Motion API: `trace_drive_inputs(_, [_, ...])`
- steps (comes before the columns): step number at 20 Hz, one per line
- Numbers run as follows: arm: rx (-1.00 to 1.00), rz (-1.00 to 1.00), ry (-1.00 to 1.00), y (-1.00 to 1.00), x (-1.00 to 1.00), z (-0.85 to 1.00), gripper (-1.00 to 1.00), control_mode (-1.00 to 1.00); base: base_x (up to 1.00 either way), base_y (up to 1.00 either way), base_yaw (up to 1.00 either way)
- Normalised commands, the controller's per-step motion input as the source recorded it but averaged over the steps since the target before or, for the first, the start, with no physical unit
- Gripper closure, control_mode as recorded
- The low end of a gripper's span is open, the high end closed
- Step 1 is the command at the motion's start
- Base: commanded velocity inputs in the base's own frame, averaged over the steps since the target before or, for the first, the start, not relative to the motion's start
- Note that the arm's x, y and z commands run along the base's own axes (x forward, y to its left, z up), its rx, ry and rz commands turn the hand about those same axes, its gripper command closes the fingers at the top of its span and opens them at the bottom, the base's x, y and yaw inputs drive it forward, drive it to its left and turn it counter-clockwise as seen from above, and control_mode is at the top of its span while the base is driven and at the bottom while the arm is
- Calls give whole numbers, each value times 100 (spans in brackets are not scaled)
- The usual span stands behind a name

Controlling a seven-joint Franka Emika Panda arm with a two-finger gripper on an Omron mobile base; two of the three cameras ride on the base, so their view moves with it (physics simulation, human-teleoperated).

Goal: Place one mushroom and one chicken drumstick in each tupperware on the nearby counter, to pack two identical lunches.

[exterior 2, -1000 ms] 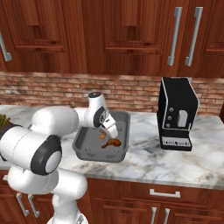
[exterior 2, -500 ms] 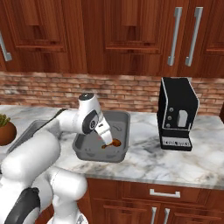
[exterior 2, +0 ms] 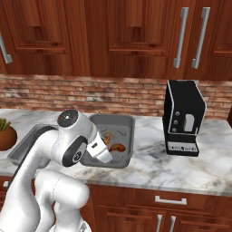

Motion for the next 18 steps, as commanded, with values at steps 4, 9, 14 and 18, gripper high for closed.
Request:
trace_drive_inputs(4, [1,-4,-29,-67,-100,72,-100,-100,0,0,0])
trace_drive_inputs(9, [5,-12,-8,-81,-86,43,-100,-100,0,0,0])
trace_drive_inputs(14, [3,-2,-5,-40,-30,5,-100,-100,0,0,0])
trace_drive_inputs(18, [0,0,0,0,0,0,-100,-100,0,0,0])
